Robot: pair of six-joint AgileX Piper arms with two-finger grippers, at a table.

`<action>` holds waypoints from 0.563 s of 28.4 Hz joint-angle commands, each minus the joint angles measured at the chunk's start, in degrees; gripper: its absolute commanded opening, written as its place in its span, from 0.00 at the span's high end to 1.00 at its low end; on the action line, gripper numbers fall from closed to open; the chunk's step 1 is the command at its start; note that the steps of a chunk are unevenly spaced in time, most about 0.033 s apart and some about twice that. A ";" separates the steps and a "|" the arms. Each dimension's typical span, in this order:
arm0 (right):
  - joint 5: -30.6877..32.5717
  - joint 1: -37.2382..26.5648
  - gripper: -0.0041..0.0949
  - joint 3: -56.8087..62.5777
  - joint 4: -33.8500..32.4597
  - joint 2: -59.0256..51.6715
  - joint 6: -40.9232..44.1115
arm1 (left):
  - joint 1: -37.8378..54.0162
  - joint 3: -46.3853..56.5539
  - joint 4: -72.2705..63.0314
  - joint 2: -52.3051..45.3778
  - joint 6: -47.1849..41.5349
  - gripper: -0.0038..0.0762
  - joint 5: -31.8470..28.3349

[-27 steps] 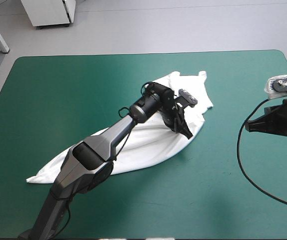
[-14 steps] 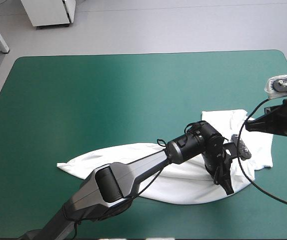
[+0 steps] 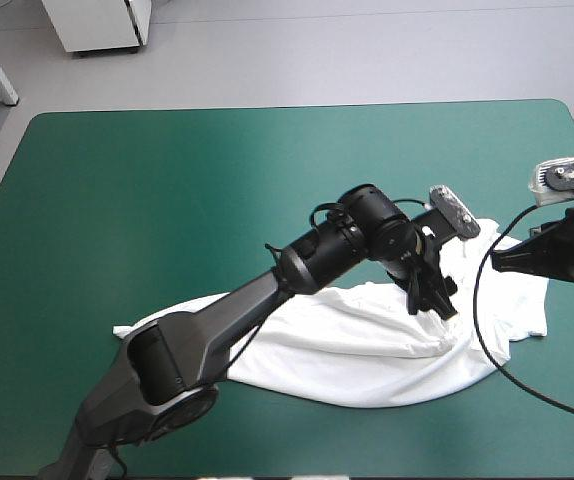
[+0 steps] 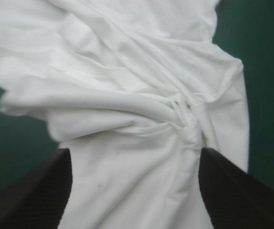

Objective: Fold the cloth

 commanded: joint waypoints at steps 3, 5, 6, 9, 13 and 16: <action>-1.60 0.12 0.97 -1.71 -0.43 -1.19 -0.18 | 1.41 3.68 9.61 -14.74 -3.68 0.37 2.43; -1.51 0.12 0.97 -1.71 -0.43 -1.76 -0.18 | 3.40 11.57 9.18 -21.13 -5.01 0.40 2.43; -1.51 0.12 0.97 -1.71 -0.43 -2.16 -0.18 | 4.73 17.37 9.47 -25.34 -6.03 0.40 2.43; -1.37 0.12 0.97 -1.71 -0.43 -2.68 -0.04 | 7.39 29.62 11.79 -34.26 -8.20 0.40 2.33; -1.13 0.12 0.97 -1.71 -0.02 -2.68 -0.04 | 10.40 44.33 14.23 -47.11 -13.48 0.40 2.33; -1.13 0.12 0.97 -1.71 0.39 -2.68 0.85 | 11.53 53.35 15.18 -55.46 -17.76 0.40 2.33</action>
